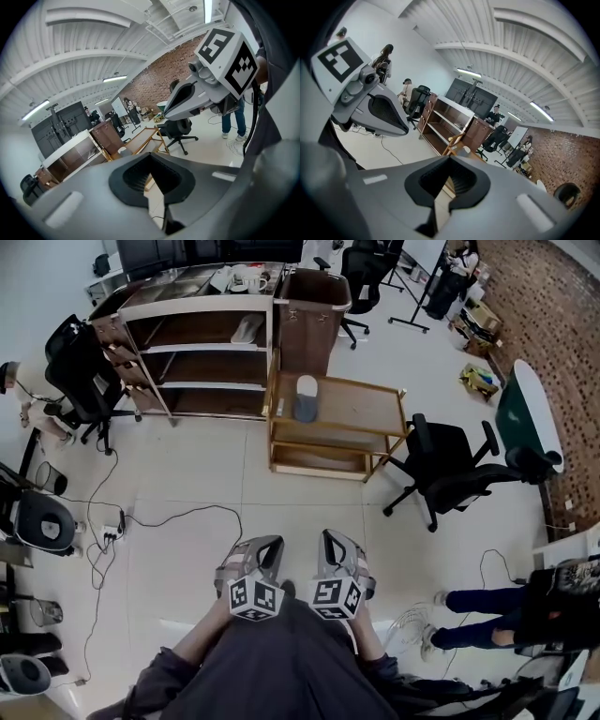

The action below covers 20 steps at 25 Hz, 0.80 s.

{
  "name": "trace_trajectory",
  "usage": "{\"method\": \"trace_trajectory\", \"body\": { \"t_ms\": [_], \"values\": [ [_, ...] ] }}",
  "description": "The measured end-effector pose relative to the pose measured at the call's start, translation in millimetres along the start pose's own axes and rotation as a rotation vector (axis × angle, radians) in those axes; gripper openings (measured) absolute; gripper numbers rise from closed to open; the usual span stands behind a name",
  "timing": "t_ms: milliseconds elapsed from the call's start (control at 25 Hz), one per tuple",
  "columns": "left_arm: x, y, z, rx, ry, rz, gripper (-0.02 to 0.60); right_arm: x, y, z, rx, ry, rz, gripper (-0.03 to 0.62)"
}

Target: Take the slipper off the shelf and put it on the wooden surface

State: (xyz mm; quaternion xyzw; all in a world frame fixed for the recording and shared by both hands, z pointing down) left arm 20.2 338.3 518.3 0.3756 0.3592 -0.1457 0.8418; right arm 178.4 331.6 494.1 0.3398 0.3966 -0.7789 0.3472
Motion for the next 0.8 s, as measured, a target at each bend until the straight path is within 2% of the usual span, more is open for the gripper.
{"method": "trace_trajectory", "body": {
  "t_ms": [800],
  "values": [
    [3,13,-14,0.015,-0.019,0.027,0.017,-4,-10,-15,0.031,-0.002,0.009,0.002]
  ]
}}
Point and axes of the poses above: the fingertips, and each gripper's own axes: z forward along the fingers, y to its right, x out of its top, the point moved 10 cm from there along -z, backward along the fingers, and after that the axes turned 8 degrees about z, right-handed, at the moved point
